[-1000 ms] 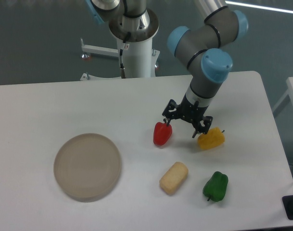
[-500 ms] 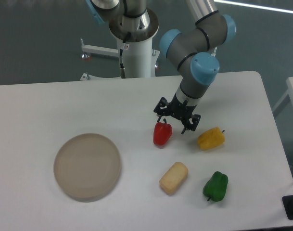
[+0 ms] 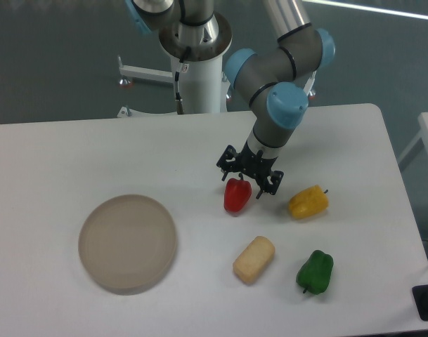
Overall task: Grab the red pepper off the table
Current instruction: 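Lower the open gripper around the red pepper and close it, then lift the red pepper off the table with the gripper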
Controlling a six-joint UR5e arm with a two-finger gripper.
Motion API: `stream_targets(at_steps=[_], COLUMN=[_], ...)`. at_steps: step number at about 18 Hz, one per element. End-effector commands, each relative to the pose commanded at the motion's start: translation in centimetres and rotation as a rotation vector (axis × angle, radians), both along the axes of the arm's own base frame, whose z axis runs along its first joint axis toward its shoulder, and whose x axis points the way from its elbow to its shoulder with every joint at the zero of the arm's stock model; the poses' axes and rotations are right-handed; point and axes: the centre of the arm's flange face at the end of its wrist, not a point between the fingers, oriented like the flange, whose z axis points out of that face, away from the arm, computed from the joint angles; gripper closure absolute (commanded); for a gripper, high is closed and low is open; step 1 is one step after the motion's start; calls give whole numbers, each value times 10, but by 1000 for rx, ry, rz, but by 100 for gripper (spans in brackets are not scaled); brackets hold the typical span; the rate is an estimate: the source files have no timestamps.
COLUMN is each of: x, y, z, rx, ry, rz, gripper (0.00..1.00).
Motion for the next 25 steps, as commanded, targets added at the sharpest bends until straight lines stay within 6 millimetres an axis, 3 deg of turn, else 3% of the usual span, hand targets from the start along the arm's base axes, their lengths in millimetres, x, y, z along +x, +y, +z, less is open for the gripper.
stream_targets(at_steps=[1, 2, 4, 7, 11, 17, 25], x=[-1, -1, -2, -4, -16, -50, -75], y=[1, 1, 1, 1, 4, 20, 25], z=[1, 1, -1, 0, 24, 96, 148], rx=[4, 9, 10, 13, 46, 130, 102], ry=[4, 3, 3, 6, 49, 170, 341], rz=[-3, -3, -22, -24, -31, -50, -63], gripper=[17, 42, 56, 61, 61, 61, 61])
